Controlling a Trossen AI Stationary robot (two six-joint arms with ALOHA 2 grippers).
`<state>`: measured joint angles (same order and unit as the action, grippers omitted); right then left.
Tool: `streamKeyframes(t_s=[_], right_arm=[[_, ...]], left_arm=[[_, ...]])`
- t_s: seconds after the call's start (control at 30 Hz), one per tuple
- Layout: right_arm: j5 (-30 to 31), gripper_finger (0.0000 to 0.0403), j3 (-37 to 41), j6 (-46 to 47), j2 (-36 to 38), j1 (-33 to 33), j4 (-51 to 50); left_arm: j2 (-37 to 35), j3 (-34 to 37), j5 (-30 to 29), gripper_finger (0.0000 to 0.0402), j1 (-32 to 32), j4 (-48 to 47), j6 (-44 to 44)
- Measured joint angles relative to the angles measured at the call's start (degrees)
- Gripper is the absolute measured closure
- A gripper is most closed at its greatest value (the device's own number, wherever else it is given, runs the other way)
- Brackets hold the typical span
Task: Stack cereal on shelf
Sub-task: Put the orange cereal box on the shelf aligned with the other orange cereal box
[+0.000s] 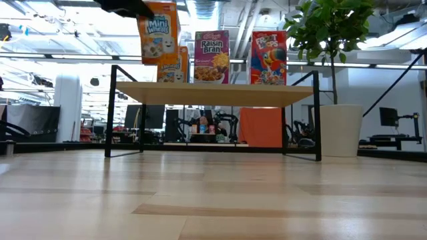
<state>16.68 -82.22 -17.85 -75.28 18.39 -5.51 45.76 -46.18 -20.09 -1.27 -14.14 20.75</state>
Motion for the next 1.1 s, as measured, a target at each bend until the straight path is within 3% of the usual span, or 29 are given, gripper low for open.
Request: streamKeyframes(t_s=[0.17,0.5,1.1], right_arm=[[6.1,0.019,0.0,-2.0,0.0,3.3,-1.5],[6.8,0.0201,0.1,-1.3,-0.9,3.6,-3.3],[6.8,0.0211,0.0,-0.1,-0.9,3.7,-6.3]], left_arm=[[0.4,1.1,7.9,0.0262,-5.5,0.7,-0.3],[5.5,1.2,23.6,0.0262,-15.2,1.3,-0.2],[7.5,1.1,27.4,0.0262,-19.4,1.8,-1.0]])
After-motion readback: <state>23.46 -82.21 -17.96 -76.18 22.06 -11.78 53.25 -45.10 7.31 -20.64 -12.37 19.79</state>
